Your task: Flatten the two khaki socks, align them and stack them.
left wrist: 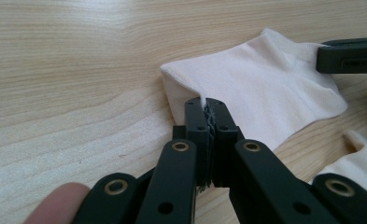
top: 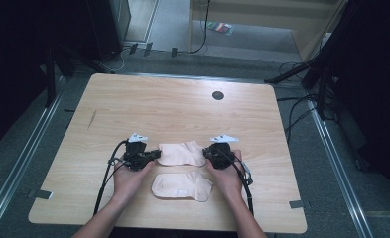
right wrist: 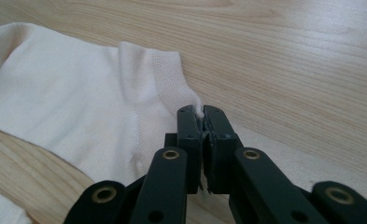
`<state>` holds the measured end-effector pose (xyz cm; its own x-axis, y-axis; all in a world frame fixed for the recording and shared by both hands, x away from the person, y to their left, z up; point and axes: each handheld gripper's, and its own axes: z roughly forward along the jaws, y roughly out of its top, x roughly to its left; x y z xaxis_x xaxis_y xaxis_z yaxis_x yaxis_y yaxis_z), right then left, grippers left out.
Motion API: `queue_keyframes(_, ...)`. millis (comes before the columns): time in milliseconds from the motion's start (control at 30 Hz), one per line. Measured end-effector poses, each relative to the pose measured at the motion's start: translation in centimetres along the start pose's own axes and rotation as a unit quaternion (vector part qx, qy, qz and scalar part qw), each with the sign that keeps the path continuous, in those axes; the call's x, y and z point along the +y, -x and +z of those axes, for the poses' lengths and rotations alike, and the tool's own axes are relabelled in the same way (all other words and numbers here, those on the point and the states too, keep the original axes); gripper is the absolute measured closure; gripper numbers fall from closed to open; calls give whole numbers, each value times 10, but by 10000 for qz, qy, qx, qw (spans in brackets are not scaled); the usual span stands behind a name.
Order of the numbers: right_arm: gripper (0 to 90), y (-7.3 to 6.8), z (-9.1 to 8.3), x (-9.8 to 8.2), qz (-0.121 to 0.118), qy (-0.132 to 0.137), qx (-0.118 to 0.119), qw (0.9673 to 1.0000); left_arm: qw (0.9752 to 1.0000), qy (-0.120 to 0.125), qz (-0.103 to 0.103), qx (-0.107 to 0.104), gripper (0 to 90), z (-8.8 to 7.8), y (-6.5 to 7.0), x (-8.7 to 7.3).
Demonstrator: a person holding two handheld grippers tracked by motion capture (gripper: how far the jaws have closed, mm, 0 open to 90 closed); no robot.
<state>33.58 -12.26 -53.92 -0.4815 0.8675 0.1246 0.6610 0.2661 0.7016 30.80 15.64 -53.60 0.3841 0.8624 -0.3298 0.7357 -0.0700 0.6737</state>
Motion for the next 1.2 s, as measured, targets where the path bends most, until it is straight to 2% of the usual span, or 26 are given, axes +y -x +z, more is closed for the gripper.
queue_keyframes(167,881,-1,-8,0,-44,207,-38,9998,9999,88,80,-22,900,-7,0,1)
queue_keyframes(333,881,-2,-21,1,17,415,-44,9991,9996,212,191,-79,900,-17,2,2)
queue_keyframes(633,881,-6,-50,-2,-24,564,95,9984,9985,388,290,-244,900,-37,14,-1)
queue_keyframes(833,881,-14,-66,-12,-85,565,168,9982,9983,338,380,-284,900,-46,22,-12)
queue_keyframes(1200,881,-24,-83,-34,-160,508,230,9983,9977,238,468,-425,900,-60,32,-38)
